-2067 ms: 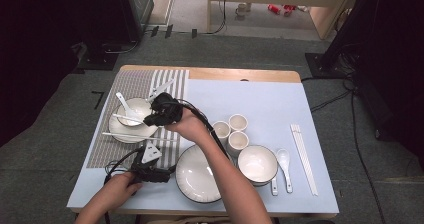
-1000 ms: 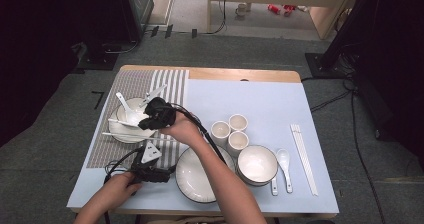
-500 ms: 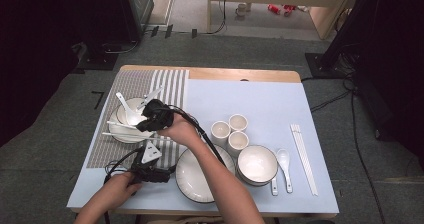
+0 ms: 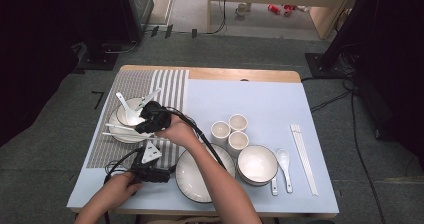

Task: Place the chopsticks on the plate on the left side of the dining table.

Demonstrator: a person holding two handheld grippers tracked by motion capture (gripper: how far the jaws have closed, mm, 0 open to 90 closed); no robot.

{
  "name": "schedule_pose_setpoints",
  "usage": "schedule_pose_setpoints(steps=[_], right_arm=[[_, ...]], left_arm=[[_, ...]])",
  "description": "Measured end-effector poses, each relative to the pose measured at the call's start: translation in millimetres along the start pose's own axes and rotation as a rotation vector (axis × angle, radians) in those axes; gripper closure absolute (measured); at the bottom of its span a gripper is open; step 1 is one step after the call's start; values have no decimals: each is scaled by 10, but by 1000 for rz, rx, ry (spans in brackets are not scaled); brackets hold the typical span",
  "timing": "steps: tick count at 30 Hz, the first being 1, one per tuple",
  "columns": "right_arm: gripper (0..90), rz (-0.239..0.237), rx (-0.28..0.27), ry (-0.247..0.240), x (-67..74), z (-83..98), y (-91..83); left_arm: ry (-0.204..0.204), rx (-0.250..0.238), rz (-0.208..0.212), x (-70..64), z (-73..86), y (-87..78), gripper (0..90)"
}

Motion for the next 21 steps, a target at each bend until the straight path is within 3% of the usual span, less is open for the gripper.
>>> schedule_pose_setpoints(steps=[21], right_arm=[[849, -24, 10, -14, 52, 22, 123]], left_arm=[[-2, -1, 0, -3, -1, 1, 133]])
Point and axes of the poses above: each handheld gripper's, and its own axes: y roughly forward along the jaws, z roughly out of its underside, x roughly to its left, the point moved 8 cm from there along y, roughly forward along the jaws, and after that the axes turned 7 degrees about z, right-handed, at the moved point
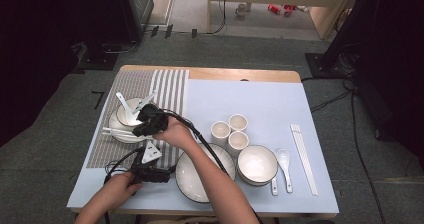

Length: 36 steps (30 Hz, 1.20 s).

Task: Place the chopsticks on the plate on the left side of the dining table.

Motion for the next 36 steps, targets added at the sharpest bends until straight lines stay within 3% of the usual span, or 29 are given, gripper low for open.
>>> schedule_pose_setpoints(steps=[36], right_arm=[[849, -19, 43, -10, 48, 80, 190]], left_arm=[[0, 3, 1, -2, 3, -1, 133]])
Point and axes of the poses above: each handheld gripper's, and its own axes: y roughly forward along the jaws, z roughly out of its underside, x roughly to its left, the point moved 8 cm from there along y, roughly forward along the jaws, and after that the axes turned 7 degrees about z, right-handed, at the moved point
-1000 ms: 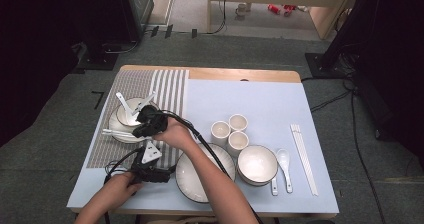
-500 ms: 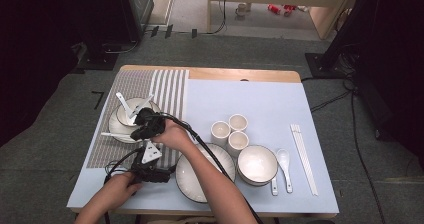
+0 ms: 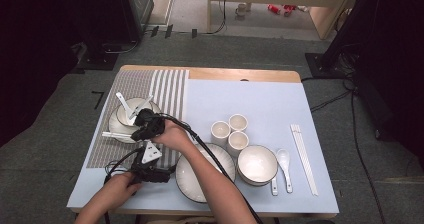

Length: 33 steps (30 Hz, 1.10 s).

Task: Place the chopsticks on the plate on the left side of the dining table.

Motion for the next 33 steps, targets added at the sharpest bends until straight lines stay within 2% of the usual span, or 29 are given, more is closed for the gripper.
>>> schedule_pose_setpoints(steps=[11, 18, 33], right_arm=[[848, 24, -9, -5, -37, 3, 22], [847, 45, 6, -19, -44, 28, 56], [846, 84, -11, -4, -104, 17, 73]], left_arm=[[0, 2, 0, 0, 1, -1, 133], [0, 3, 0, 0, 2, -1, 133], [-3, 2, -1, -1, 3, -1, 133]])
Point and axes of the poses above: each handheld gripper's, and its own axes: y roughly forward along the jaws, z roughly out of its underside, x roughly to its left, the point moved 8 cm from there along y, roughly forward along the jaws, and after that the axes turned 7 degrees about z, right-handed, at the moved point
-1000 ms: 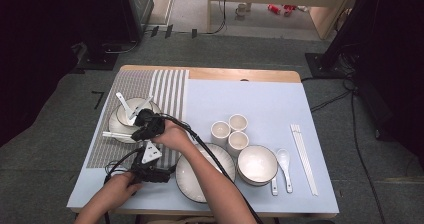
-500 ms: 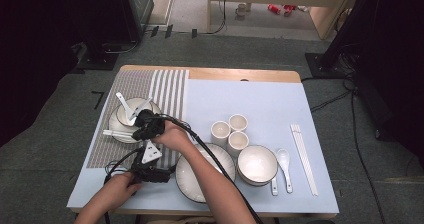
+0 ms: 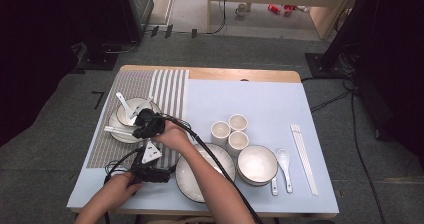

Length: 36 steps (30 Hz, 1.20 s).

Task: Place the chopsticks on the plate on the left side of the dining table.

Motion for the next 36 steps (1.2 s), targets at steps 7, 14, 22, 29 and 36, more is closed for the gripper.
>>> schedule_pose_setpoints(steps=[7, 14, 22, 29, 36], right_arm=[[840, 3, -6, -2, -1, -2, 6], [811, -9, -4, 18, 4, 1, 3], [799, -13, -11, 16, 30, -20, -32], [790, -16, -25, 10, 43, -50, -82], [792, -22, -1, 8, 68, -7, -25]], left_arm=[[0, 0, 0, 0, 0, 0, 133], [0, 0, 0, 0, 0, 0, 133], [3, 0, 0, 2, -1, -1, 133], [2, -3, 0, 2, -3, 1, 133], [3, 0, 1, 2, 0, 0, 133]])
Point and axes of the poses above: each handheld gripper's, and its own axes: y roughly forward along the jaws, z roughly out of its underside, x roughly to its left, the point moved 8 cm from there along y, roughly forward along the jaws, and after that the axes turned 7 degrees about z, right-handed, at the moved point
